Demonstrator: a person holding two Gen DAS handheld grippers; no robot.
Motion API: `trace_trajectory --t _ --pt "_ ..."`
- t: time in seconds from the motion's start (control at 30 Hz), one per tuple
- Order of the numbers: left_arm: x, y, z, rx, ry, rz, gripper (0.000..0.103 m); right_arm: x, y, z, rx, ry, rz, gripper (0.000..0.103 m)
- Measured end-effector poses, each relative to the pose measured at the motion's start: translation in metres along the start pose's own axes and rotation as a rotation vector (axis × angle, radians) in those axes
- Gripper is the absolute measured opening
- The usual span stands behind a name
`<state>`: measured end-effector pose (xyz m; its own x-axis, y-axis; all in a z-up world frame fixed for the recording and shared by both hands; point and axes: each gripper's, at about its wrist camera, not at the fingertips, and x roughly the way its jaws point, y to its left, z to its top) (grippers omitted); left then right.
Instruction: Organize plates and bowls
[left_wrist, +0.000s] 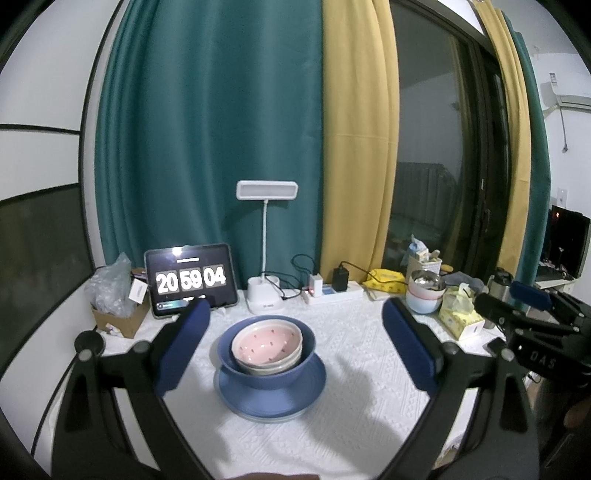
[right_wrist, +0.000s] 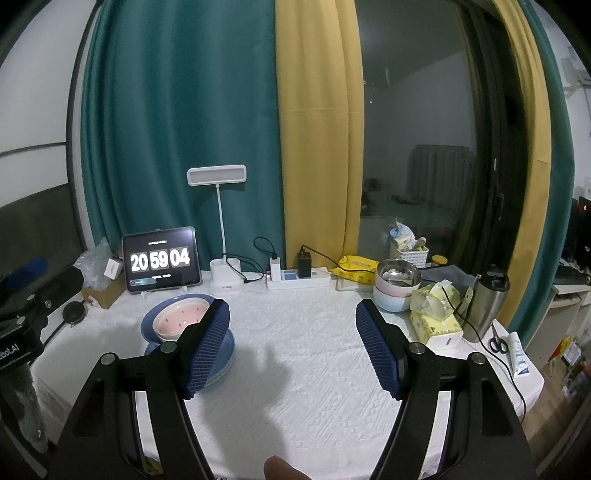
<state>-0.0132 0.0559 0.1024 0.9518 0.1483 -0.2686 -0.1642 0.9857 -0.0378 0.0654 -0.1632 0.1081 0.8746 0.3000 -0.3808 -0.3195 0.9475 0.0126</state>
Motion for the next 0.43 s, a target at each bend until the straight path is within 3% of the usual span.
trace_trajectory --t 0.43 --pt "0.0025 -0.0054 -0.0023 -0.002 0.006 -0.007 0.095 0.0006 -0.0003 -0.0004 0.001 0.003 -0.001 0.074"
